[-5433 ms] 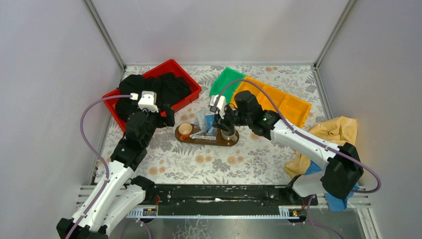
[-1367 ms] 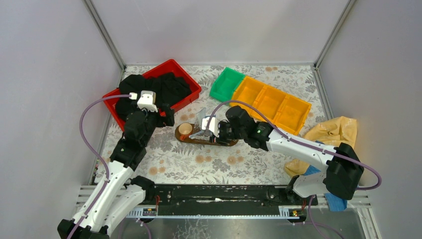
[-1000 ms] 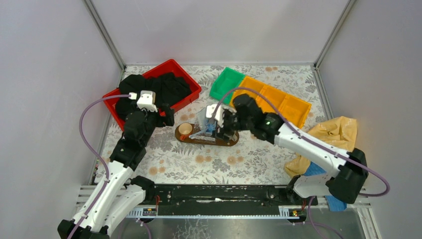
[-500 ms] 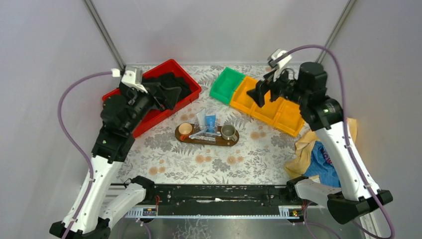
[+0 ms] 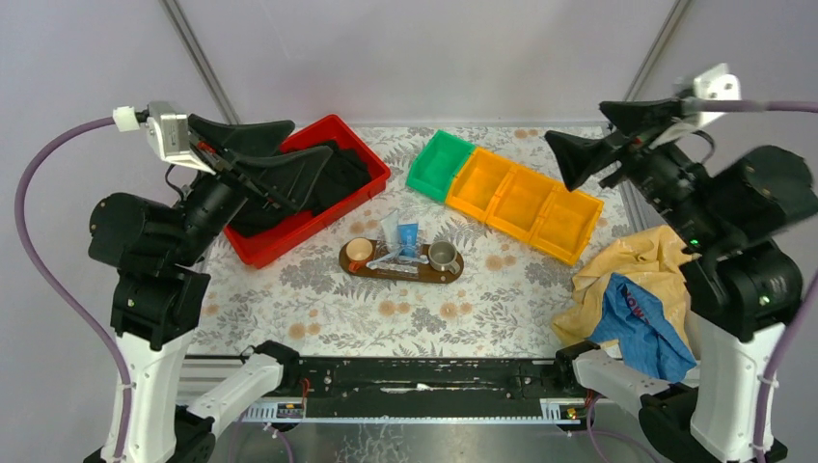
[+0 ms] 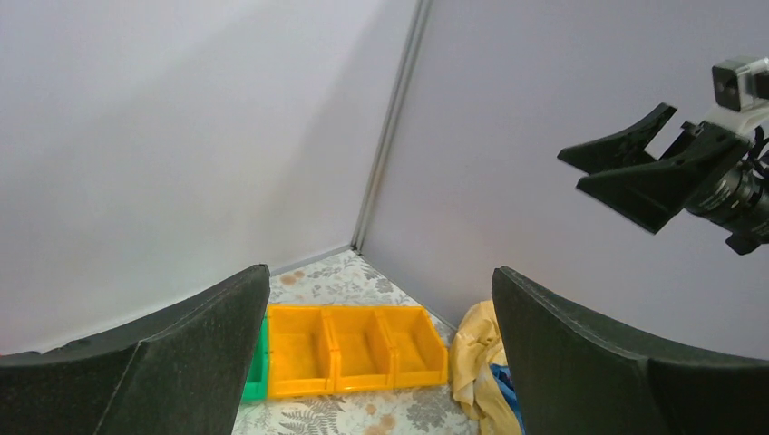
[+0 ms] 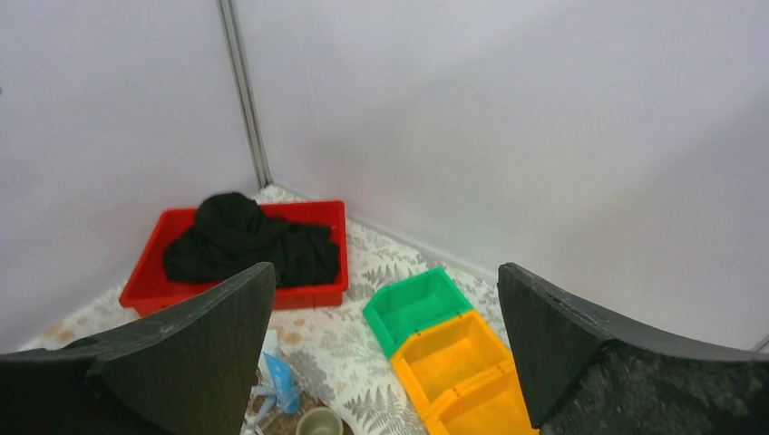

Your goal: Prepare toiletry sets of a toothbrush and toothpaste on the tray

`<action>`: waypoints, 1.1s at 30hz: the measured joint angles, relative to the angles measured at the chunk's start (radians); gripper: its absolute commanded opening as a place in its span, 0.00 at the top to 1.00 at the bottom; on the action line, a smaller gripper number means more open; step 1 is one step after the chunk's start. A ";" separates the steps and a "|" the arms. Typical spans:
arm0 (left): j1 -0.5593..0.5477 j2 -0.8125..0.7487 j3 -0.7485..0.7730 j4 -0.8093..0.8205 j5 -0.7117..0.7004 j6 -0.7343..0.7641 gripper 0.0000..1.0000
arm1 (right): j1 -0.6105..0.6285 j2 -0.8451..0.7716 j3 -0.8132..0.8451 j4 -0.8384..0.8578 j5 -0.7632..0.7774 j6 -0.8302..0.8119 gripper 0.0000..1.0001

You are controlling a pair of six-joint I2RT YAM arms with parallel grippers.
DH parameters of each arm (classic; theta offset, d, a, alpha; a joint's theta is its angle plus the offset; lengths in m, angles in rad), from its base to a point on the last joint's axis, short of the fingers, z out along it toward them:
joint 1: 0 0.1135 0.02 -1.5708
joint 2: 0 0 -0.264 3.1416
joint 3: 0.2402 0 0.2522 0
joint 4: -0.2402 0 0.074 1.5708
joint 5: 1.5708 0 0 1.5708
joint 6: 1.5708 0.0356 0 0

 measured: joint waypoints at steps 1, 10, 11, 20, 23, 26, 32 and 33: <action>0.000 -0.003 0.005 0.000 0.007 -0.007 0.00 | -0.005 -0.005 0.022 -0.008 0.006 0.013 0.01; 0.000 0.011 0.010 -0.027 0.034 -0.032 0.00 | -0.024 -0.033 0.095 -0.037 0.008 0.081 0.01; 0.000 0.011 0.010 -0.030 0.034 -0.032 0.00 | -0.025 -0.033 0.091 -0.042 0.008 0.082 0.01; 0.000 0.000 0.010 -0.054 0.036 -0.025 0.00 | -0.045 -0.025 0.069 -0.058 0.005 0.093 0.01; 0.000 -0.006 0.009 -0.055 0.035 -0.021 0.00 | -0.051 -0.024 0.060 -0.059 0.004 0.097 0.01; 0.000 -0.016 0.008 -0.055 0.034 -0.019 0.00 | -0.058 -0.023 0.054 -0.059 0.004 0.100 0.01; 0.000 -0.029 -0.004 -0.055 0.035 -0.013 0.00 | -0.070 -0.024 0.037 -0.059 -0.005 0.107 0.01; 0.000 -0.029 -0.007 -0.055 0.035 -0.013 0.00 | -0.070 -0.024 0.034 -0.059 -0.005 0.107 0.01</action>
